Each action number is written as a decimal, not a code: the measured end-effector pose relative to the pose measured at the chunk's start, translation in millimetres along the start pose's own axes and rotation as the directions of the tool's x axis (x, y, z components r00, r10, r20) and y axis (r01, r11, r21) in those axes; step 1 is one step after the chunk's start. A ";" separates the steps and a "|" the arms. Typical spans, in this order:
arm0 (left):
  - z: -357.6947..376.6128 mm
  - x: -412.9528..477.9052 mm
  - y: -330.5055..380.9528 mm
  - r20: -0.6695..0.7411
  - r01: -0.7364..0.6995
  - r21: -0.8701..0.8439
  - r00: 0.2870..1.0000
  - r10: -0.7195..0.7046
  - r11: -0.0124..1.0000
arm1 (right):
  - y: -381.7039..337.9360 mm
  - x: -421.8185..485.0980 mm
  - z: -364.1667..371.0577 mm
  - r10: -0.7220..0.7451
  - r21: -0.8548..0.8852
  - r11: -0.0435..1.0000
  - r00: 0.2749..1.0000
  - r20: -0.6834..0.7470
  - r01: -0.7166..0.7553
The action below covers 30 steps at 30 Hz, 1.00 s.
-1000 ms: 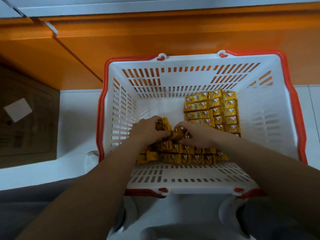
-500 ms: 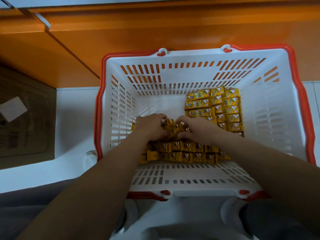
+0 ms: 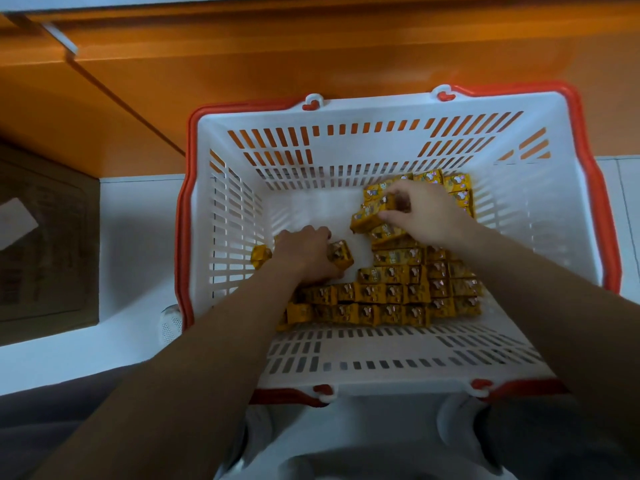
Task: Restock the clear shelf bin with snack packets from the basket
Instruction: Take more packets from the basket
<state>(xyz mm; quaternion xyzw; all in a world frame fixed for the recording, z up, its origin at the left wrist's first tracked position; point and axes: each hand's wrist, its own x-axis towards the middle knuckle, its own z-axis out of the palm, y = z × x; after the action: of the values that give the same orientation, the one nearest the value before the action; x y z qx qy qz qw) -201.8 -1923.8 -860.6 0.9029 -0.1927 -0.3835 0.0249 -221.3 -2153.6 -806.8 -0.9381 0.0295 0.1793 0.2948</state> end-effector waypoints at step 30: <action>-214.0 -209.6 48.4 -0.267 -0.268 -0.914 0.963 0.043 0.305 | -153.1 -104.8 -213.9 -0.187 0.421 0.900 0.973 0.136 0.114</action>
<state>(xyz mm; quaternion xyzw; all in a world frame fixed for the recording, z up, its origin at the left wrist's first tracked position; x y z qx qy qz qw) -199.8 -1913.6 -557.4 0.7279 -0.0166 -0.3301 0.6007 -226.2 -2153.3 -523.8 -0.8354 -0.0323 0.2266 0.4997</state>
